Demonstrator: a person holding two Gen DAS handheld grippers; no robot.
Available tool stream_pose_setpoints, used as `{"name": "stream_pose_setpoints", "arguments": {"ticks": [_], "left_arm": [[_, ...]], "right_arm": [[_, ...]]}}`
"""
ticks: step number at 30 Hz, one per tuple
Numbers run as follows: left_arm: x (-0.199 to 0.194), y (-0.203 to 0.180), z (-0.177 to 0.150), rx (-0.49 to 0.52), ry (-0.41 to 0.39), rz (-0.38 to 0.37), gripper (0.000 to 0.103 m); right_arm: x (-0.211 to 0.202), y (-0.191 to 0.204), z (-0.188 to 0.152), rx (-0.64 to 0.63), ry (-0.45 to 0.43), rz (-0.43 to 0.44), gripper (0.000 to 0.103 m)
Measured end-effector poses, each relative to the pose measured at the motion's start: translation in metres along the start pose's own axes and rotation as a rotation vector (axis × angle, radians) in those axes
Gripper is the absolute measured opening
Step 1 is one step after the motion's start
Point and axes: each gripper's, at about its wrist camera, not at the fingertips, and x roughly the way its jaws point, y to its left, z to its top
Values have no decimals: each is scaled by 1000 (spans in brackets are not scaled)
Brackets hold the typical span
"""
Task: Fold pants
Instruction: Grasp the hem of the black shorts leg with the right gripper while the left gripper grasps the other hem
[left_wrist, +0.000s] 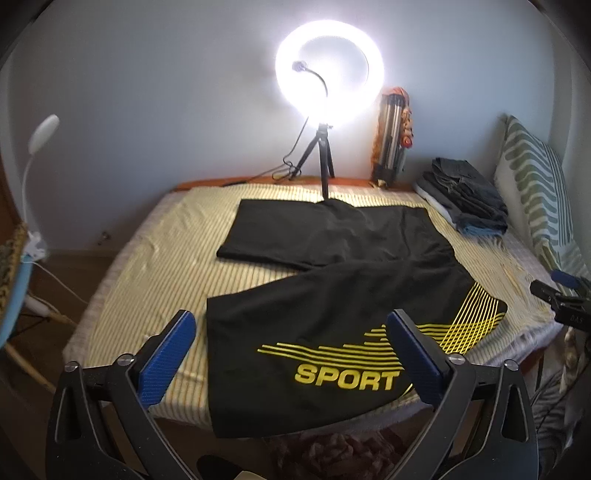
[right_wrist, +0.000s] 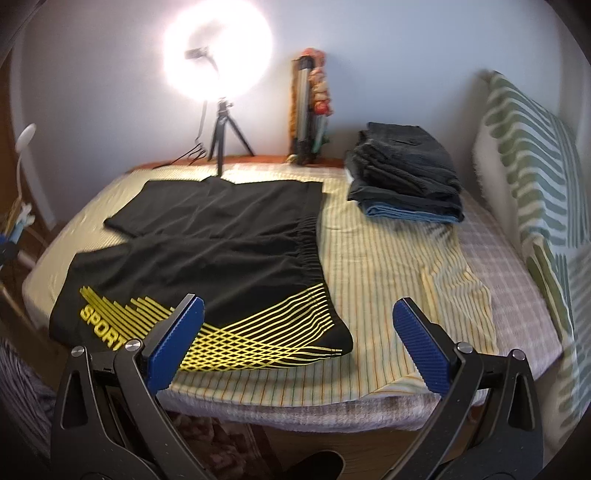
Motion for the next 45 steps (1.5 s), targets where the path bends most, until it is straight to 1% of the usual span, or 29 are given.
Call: {"name": "stream_pose_setpoints", "arguments": {"ticks": [4,6,8,10,12,13,15,18,19,22,24,26,27,29,31,33,34,35,36,38,42,44,45], "left_arm": [[9,13,-6,16,27,-29,95],[13,14,-9,44,47,-37,87],[20,15,-12,71,76,-41,85],[27,15,-17,94,110,-65,78],[32,15,-20,108,137,-78,69],[36,15,-23,115,152,-93,66],[44,14,-27,126,194,-121,57],[51,9,-34,151,236,-160,54],[54,6,-36,168,246,-168,53],[58,0,-41,206,274,-197,53],[61,-3,-44,224,295,-233,53],[66,-8,-49,251,319,-243,53],[68,-11,-51,267,328,-256,53],[71,-13,-54,277,343,-267,53],[73,-15,-56,279,355,-289,53],[74,-17,-57,284,359,-307,53],[74,-18,-58,288,360,-315,53],[75,-20,-59,294,360,-323,53],[75,-21,-60,298,360,-329,53],[76,-26,-63,317,363,-346,53],[75,-39,-71,392,370,-362,53],[79,-42,-75,414,376,-352,53],[81,-43,-76,428,376,-334,53]], "right_arm": [[7,4,2,-97,30,33,103],[13,9,0,-172,59,45,103],[19,15,-4,-250,80,52,103],[26,22,-8,-328,112,67,102],[34,28,-11,-380,146,103,99],[36,32,-12,-404,155,111,97],[42,41,-17,-484,170,134,94],[54,59,-27,-636,193,159,89],[57,63,-29,-668,205,170,86],[66,79,-40,-776,254,204,85],[72,87,-46,-847,280,216,82],[80,94,-53,-911,306,210,75],[84,96,-54,-928,313,206,73],[92,98,-57,-951,337,205,64],[99,98,-56,-961,349,191,62],[103,98,-55,-969,350,179,52],[104,97,-54,-966,354,177,38],[106,96,-53,-958,366,177,22],[109,95,-50,-944,383,186,16],[109,95,-47,-928,387,195,11],[106,96,-31,-900,341,179,8],[105,96,-24,-883,331,184,6],[104,96,-22,-881,321,183,6]]}}
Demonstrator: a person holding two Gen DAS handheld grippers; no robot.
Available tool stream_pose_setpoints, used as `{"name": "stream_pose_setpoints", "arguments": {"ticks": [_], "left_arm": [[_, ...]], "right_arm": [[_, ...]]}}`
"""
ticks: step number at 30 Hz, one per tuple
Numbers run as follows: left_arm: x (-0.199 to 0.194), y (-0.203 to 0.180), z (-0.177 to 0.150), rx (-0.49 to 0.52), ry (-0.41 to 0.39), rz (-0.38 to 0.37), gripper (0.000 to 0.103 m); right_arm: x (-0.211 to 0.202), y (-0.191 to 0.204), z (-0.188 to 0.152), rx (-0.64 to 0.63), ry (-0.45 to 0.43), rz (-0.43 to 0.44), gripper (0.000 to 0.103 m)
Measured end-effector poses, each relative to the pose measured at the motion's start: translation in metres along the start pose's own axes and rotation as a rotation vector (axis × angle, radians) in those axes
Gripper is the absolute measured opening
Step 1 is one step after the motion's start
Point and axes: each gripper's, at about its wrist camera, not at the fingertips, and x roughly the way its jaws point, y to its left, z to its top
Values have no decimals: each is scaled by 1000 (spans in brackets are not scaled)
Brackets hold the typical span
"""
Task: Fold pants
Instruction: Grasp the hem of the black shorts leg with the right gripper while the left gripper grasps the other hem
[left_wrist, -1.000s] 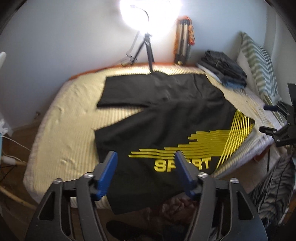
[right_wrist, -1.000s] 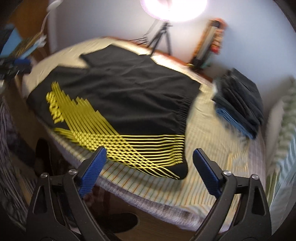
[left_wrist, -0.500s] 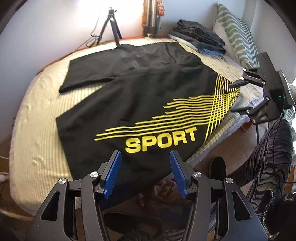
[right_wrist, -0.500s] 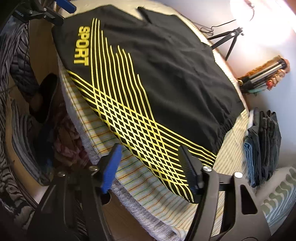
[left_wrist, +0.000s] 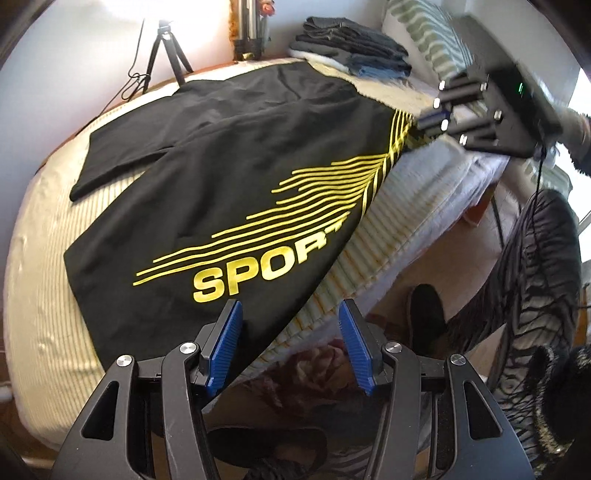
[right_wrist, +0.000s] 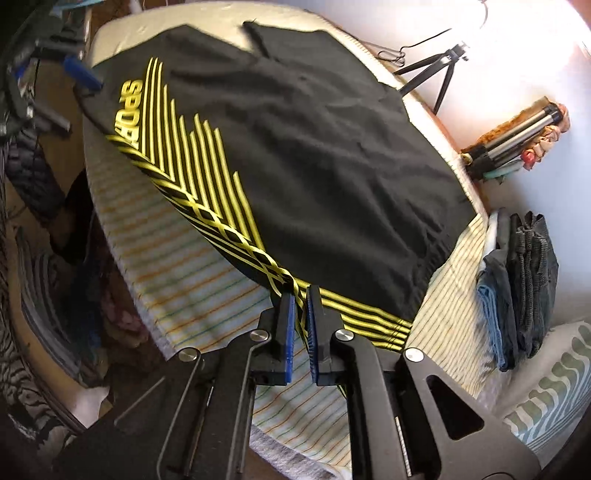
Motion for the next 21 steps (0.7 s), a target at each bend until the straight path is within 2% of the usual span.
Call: {"name": "stream_pose_setpoints", "arguments": {"ticks": [3,7,8,9,11,14,21], "left_arm": [[5,6,0,9,10,56,53],[11,21,0,-39,21,80,53],[12,23,0,-44,22,79,50],[13,25,0,-40,23,81,33],[15,26,1,-27,28,93,9],[12,29,4,-43,9,67,5],[-9,34,16,-39,-84,87,3]], "right_arm": [[-3,-5,3,12,-14,-3,6],[-4,-6,3,23,-20,1,6],[-4,-7,2,26,-21,3,6],[-4,-8,2,32,-23,5,6],[-6,-5,0,42,-25,11,6],[-6,-4,-4,47,-30,15,6],[1,-2,-11,42,-13,10,9]]}}
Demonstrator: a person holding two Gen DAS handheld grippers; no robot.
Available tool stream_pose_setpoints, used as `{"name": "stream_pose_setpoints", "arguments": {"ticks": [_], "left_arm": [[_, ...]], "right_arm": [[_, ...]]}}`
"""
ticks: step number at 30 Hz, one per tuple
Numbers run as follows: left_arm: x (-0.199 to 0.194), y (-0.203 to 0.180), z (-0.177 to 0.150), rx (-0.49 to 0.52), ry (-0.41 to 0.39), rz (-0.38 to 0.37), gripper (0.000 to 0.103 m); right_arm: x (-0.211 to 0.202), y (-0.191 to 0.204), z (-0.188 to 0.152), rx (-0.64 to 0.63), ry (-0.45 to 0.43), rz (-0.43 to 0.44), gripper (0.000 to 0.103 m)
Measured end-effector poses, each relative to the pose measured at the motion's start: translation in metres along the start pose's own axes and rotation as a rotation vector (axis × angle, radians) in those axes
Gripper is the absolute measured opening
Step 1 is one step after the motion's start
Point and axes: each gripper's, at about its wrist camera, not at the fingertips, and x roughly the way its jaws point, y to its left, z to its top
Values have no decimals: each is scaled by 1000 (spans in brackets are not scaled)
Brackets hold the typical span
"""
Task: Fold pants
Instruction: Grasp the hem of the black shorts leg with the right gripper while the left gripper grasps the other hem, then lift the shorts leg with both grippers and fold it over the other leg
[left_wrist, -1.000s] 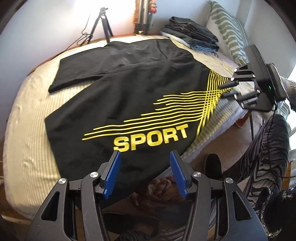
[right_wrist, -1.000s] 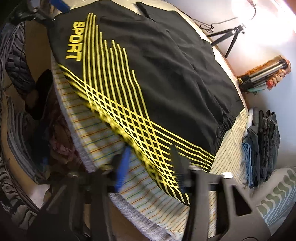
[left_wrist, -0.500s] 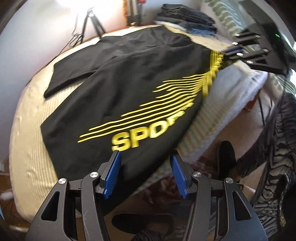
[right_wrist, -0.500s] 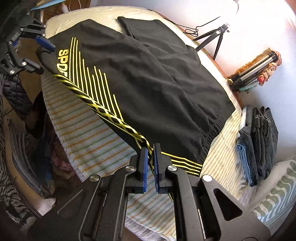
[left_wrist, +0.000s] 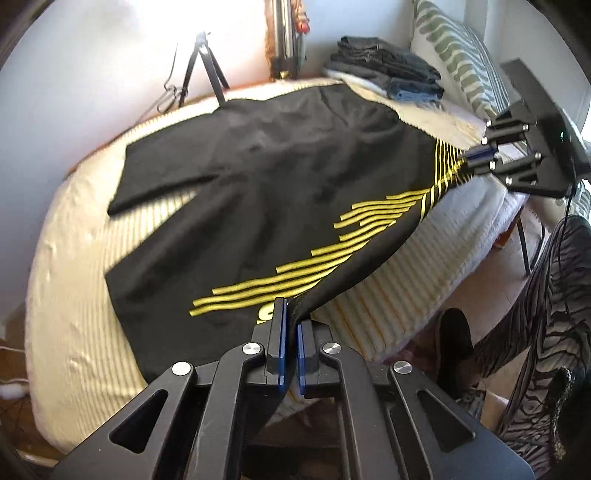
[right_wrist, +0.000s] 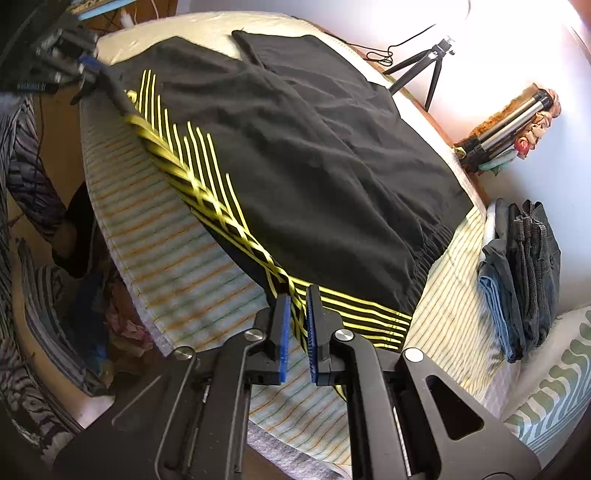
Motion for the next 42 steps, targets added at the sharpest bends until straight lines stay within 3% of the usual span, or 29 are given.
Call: {"name": "stream_pose_setpoints", "arguments": {"ticks": [1,4,6,7,8,9,10,17,26,34,42], "left_arm": [[-1,0,2,12,-8,10,3],[-3,2,6,17,-26,19,3],[-4,3,8,11,-37,16,2],[-5,3,9,11,-45,19,2],[-5,3,11,11,-52,20,2],[-6,4,13,13,-59,20,2],[-7,5,15,16,-67,27,2],[-15,26,41,9,-129,62,2],[-8,58,96,30,-209,115,2],[18,94,135,34,-216,143,2],[61,119,174,95,-163,198,2]], "right_arm": [[2,1,-2,-13,7,-7,14],[7,7,-10,-60,26,-53,48],[9,11,-15,-95,36,-74,49],[9,11,-16,-95,40,-71,44],[8,10,-16,-89,37,-68,18],[7,7,-14,-77,37,-63,6],[6,6,-13,-70,32,-67,4],[-16,-23,10,2,-59,-102,4],[-18,-74,59,35,-125,-220,4],[8,-125,103,73,-136,-255,3],[69,-164,141,113,-103,-257,3]]}}
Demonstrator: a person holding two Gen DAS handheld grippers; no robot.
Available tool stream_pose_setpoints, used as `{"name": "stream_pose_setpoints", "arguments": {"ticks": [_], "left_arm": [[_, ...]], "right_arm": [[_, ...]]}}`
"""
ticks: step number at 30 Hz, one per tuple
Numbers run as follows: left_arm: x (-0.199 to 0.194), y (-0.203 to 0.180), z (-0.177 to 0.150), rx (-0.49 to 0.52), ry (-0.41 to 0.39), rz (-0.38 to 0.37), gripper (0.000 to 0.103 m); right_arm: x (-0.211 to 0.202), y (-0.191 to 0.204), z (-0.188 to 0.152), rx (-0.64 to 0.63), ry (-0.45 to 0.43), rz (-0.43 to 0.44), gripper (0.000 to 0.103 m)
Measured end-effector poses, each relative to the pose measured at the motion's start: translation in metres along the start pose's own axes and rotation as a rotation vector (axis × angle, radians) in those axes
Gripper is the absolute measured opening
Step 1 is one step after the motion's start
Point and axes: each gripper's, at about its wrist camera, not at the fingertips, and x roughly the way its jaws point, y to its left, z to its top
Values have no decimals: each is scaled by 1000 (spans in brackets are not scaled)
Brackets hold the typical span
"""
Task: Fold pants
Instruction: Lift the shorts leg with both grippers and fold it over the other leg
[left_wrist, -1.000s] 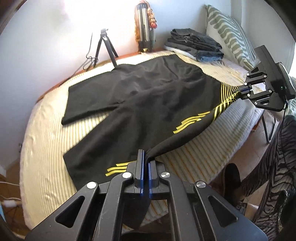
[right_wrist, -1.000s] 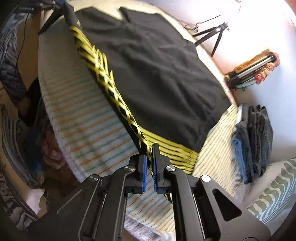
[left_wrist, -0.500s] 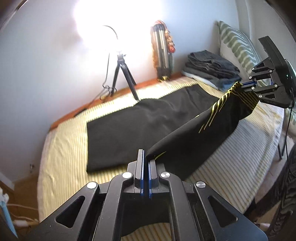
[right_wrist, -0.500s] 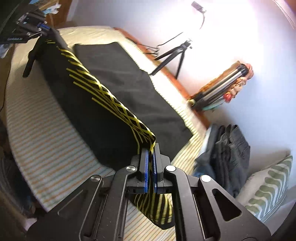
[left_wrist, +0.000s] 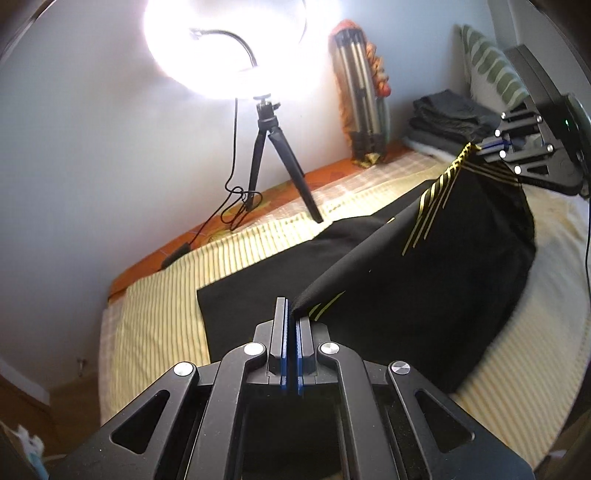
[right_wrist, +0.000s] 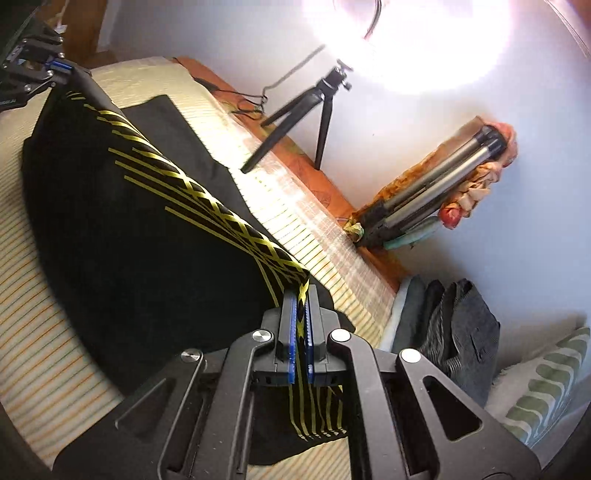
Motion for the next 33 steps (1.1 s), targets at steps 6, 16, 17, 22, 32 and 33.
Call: {"name": "stream_pose_setpoints", "arguments": {"ticks": [6,16,17,22,32,33], "left_arm": [[52,15,17,-13,59,-20,2],[111,18,22,6,136,-34,2],[115,20,22,-1,144,-41,2],[132,31,17,-31,178,-36,11],[135,96,14,-177,183,67,34],[132,104,13,-192,177,87,34]], "right_arm": [[60,-14,7,68,65,44,3],[128,-17,-2,125,163,102,3],[132,-15,-2,120,170,103,3],[140,-11,-3,116,195,105,3],[147,-6,-5,123,203,104,3],[148,-5,-5,121,204,101,3]]}}
